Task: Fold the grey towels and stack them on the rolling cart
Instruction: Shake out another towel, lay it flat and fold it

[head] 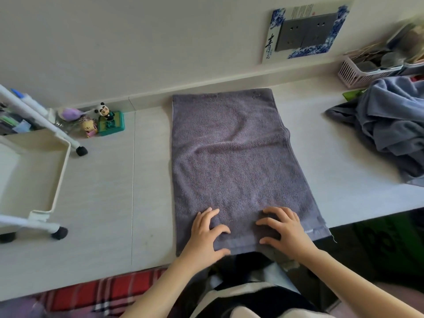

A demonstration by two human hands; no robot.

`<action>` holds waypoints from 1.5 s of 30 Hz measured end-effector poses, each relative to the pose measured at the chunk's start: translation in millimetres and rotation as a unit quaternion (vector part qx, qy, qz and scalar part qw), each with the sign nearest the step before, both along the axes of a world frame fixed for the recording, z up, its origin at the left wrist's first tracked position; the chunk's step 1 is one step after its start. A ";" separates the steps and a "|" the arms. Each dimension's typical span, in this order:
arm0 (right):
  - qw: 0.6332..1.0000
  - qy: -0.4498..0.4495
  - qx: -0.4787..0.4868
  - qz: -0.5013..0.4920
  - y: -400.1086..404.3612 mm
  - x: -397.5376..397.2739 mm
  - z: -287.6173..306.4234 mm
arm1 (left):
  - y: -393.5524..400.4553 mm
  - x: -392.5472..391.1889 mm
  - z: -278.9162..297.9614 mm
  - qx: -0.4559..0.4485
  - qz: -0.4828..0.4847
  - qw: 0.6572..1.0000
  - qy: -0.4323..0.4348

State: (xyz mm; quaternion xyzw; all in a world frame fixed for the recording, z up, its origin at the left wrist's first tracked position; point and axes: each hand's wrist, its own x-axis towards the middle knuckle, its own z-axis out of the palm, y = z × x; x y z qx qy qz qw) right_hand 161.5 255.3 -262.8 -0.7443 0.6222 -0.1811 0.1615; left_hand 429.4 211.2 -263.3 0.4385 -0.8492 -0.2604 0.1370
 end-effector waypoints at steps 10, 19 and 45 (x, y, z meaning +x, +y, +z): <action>0.999 -0.033 0.015 -0.027 14.3 7.7 -1.1 | 5.5 -6.6 -2.1 0.015 0.017 0.999 0.049; 0.999 -0.003 -0.016 -0.039 17.5 6.5 0.8 | -7.1 -16.2 20.1 0.078 0.046 0.996 0.015; 0.986 0.114 -0.088 -0.081 54.3 -10.8 10.9 | -5.3 -8.3 35.0 0.061 -0.074 0.980 -0.176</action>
